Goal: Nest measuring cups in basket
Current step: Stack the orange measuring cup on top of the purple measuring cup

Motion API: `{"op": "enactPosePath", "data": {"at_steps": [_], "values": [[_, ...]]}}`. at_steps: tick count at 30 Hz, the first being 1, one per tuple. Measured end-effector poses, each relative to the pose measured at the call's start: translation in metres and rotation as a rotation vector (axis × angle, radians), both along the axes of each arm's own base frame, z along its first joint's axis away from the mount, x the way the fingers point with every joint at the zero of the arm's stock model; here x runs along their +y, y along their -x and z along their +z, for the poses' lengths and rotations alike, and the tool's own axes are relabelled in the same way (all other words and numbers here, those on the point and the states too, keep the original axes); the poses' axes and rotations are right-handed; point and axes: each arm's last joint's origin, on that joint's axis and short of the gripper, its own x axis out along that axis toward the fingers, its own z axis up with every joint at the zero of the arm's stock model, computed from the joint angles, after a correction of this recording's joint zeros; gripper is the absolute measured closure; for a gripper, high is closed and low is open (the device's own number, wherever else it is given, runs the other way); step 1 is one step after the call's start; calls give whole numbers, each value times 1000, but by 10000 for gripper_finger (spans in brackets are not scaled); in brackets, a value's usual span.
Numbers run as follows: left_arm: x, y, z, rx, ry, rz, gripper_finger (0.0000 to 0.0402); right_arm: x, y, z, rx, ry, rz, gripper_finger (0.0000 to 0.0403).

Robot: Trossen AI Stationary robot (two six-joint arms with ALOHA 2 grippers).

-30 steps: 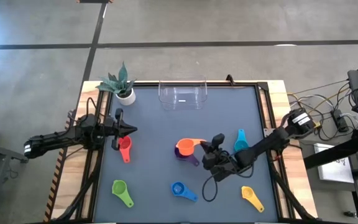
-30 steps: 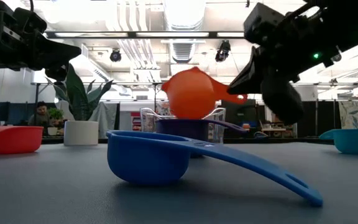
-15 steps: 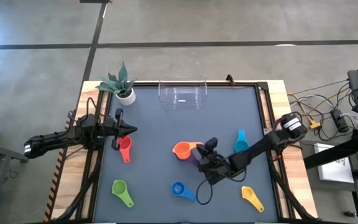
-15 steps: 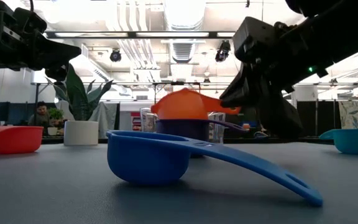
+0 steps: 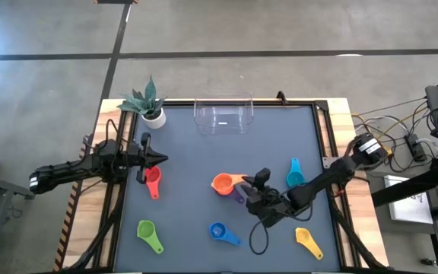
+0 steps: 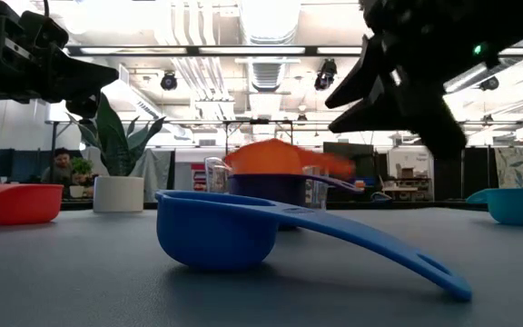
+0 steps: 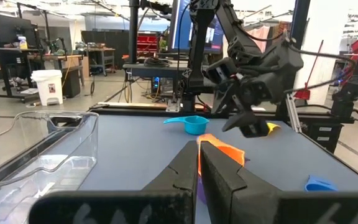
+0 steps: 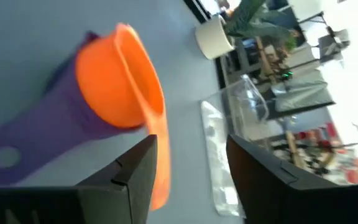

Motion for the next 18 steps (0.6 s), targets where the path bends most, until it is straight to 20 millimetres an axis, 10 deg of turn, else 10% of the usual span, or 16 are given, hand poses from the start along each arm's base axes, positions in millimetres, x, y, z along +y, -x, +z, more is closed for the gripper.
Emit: {"op": "enactPosePath", "data": {"at_steps": [9, 18], "values": [[0, 0, 0, -1, 0, 0, 400, -10, 16, 17, -6, -186, -34, 225], [0, 0, 0, 0, 0, 0, 400, -68, 13, 33, 0, -478, -152, 237]]}}
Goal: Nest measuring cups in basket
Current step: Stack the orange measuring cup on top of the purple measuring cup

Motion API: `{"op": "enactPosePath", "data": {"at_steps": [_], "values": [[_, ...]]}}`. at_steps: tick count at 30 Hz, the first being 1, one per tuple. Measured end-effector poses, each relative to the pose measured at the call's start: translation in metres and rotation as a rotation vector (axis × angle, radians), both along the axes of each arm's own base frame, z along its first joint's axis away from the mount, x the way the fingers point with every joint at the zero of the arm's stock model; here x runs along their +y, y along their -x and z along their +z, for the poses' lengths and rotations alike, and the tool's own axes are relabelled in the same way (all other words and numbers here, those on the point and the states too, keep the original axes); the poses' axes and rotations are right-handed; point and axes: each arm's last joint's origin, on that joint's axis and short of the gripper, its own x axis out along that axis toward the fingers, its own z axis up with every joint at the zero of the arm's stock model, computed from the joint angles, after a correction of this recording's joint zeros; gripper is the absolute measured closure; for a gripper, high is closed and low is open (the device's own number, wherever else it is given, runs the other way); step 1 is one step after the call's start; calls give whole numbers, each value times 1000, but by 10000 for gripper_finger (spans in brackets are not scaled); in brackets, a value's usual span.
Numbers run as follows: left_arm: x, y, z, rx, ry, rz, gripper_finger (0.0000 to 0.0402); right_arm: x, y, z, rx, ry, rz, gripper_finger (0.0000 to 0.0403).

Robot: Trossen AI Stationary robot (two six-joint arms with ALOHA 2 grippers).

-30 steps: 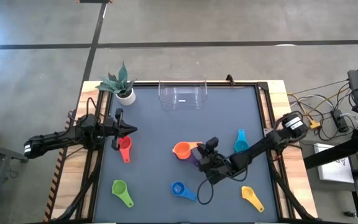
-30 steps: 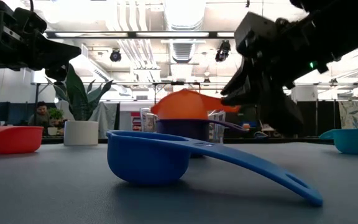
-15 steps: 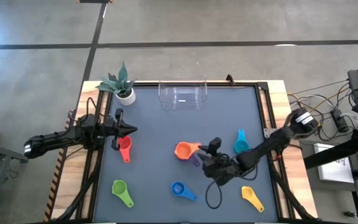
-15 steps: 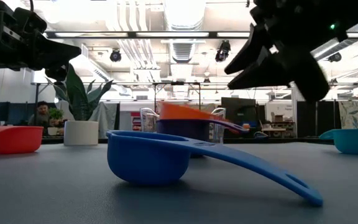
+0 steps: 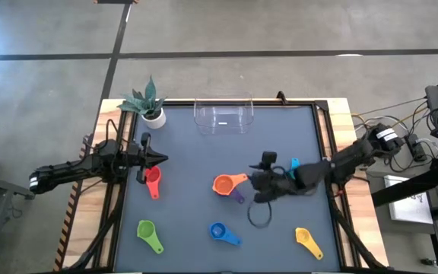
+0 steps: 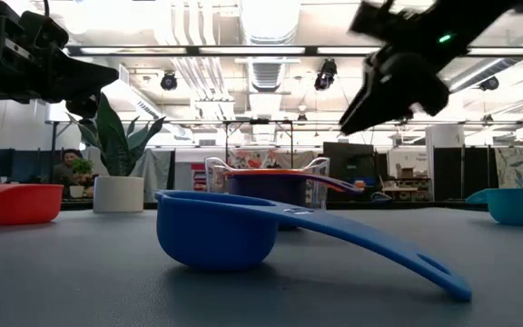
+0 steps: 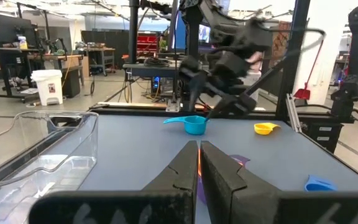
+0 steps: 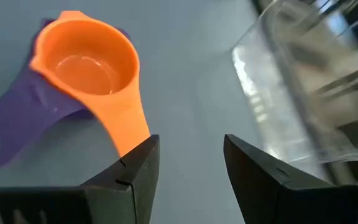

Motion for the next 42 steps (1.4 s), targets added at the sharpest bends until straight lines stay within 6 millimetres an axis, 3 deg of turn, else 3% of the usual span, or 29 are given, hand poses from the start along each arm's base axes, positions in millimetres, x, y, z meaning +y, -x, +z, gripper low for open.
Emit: {"op": "enactPosePath", "data": {"at_steps": [5, 11, 16, 22, 28, 42], "values": [[0, 0, 0, 0, 0, 1, 400, -37, -8, -4, 42, -62, -55, 258], [0, 0, 0, 0, 0, 0, 400, -57, -15, -16, 118, -117, -17, 274], [0, 0, 0, -1, 0, 0, 400, -58, -19, -24, 142, -237, 61, 274], [0, 0, 0, 0, 0, 0, 400, -56, -21, -20, 120, -329, 181, 259], [0, 0, 0, 0, 0, 1, 400, -65, -21, -18, 96, -173, 32, 245], [0, 0, 0, 0, 0, 0, 400, -68, -32, -38, 154, -207, 47, 243]]}}
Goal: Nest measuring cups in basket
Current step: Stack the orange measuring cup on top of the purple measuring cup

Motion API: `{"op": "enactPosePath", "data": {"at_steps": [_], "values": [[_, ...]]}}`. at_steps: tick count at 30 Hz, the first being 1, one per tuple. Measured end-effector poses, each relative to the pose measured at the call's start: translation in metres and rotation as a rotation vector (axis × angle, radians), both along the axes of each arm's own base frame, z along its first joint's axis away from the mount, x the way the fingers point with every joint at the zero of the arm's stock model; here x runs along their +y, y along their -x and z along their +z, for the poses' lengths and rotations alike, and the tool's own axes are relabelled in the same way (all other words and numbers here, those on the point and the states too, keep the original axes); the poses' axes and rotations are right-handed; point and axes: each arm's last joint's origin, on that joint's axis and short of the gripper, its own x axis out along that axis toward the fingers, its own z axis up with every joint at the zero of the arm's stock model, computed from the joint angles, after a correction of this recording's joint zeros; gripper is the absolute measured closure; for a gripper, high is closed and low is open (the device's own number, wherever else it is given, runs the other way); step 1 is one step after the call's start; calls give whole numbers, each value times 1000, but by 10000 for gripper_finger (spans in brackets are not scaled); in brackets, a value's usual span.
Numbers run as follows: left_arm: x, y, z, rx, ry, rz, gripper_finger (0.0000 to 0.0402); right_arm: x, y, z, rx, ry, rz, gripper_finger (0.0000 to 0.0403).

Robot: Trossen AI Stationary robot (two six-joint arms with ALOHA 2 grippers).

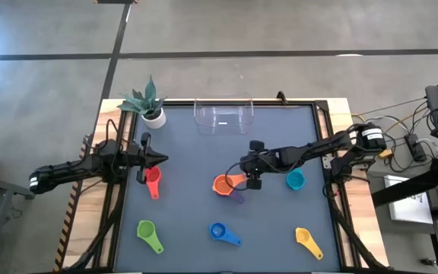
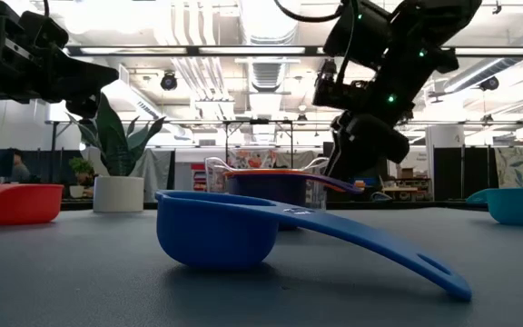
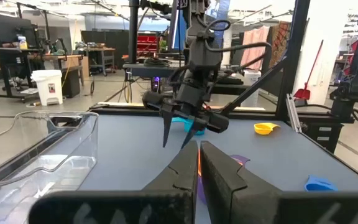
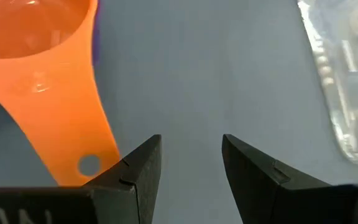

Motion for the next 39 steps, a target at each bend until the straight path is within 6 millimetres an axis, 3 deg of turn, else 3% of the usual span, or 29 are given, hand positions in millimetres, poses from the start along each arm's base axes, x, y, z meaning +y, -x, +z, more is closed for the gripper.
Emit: {"op": "enactPosePath", "data": {"at_steps": [9, 18, 24, 39], "values": [[0, 0, 0, 0, 0, 0, 400, 10, -2, 10, -35, -150, 65, 243], [0, 0, 0, 0, 0, 0, 400, 28, 5, 25, -64, -169, 97, 243], [0, 0, 0, -1, 0, 0, 400, 28, 14, 31, -58, -101, 42, 243], [0, 0, 0, -4, -2, 0, 400, 18, 20, 24, -31, -46, 12, 243]]}}
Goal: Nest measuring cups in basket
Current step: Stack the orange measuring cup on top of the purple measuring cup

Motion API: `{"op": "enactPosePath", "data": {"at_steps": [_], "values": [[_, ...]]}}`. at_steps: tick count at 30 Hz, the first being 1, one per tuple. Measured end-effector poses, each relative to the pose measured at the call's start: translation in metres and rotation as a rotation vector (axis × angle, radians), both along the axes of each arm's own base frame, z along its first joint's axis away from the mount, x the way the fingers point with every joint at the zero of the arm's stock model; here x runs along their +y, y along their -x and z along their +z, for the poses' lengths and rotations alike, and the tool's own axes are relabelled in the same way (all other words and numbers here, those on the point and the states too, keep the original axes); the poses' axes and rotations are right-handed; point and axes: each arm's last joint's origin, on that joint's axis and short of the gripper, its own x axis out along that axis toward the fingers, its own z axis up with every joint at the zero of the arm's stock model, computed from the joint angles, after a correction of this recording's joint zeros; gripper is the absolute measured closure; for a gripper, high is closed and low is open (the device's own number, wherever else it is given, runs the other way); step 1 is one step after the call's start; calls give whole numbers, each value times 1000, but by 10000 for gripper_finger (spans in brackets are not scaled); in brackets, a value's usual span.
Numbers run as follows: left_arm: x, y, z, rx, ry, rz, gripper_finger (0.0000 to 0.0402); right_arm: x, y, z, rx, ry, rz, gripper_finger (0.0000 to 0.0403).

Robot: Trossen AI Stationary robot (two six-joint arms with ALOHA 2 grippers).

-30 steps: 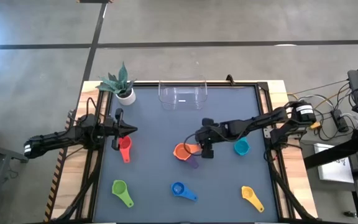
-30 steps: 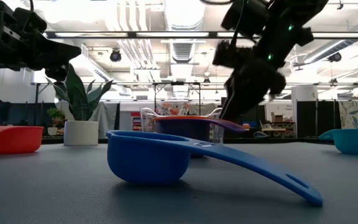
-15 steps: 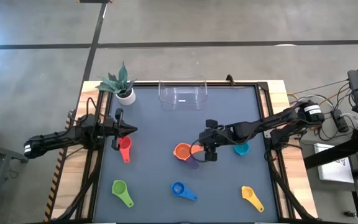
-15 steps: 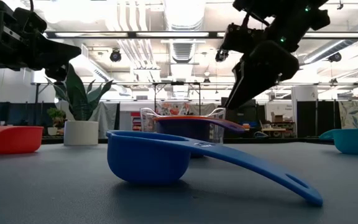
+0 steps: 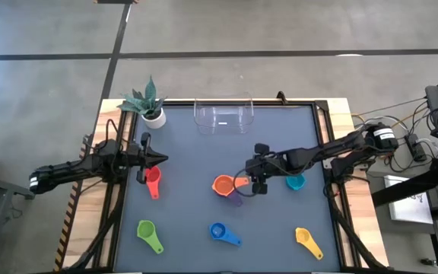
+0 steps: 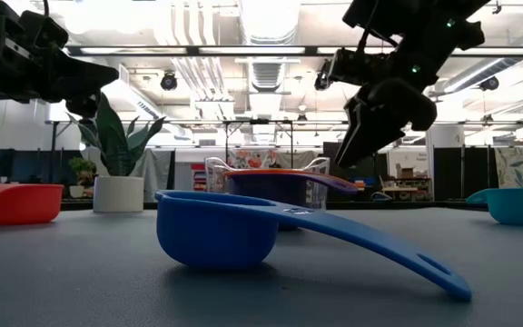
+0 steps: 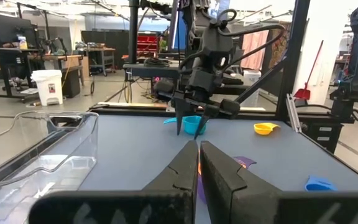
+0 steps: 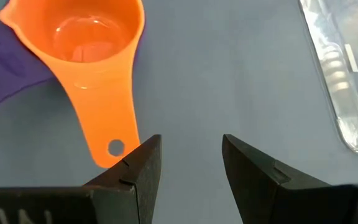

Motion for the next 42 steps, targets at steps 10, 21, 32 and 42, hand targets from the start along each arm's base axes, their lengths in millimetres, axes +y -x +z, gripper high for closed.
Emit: {"op": "enactPosePath", "data": {"at_steps": [10, 21, 32, 42], "values": [[0, 2, 15, -160, 76, -12, 400, -19, -1, 0, 10, 32, -26, 243], [-28, -31, 9, 80, 148, -167, 400, -31, 1, -2, 14, 31, -68, 243], [-121, -151, 51, 552, -90, -184, 400, -31, 1, -2, 7, 12, -89, 243], [-172, -256, 24, 979, -69, -213, 400, -30, 5, -7, 27, -15, -72, 243]]}}
